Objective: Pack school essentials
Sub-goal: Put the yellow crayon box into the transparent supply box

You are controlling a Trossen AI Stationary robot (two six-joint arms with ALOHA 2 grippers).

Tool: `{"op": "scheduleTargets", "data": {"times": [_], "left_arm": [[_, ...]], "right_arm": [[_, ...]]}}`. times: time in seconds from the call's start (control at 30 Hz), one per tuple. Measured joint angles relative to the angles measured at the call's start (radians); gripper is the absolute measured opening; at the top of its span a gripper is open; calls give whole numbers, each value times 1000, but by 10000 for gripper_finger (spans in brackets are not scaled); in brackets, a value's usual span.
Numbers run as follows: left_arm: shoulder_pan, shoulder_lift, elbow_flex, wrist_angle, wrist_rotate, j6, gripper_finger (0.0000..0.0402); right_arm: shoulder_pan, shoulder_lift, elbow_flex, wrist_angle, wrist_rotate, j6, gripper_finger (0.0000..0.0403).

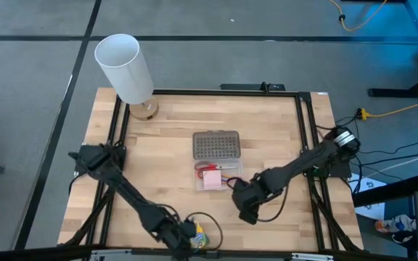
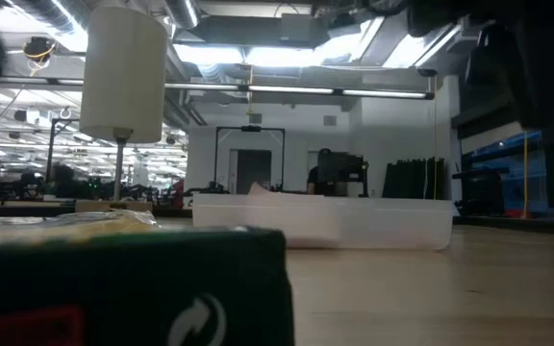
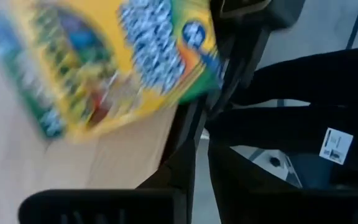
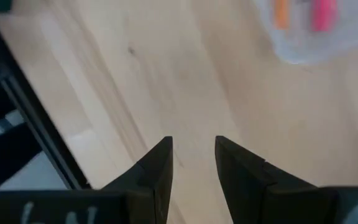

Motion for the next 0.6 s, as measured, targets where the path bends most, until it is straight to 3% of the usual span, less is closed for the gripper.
{"op": "scheduleTargets", "data": {"times": [0.27,0.6], "left_arm": [[106,124,70,3,57,115,21],[292,137,65,135,43,287,2]], "right_arm": [[12,-211,-4,-112,132,95,122],[123,-406,-4,-202,327,291,122]]}}
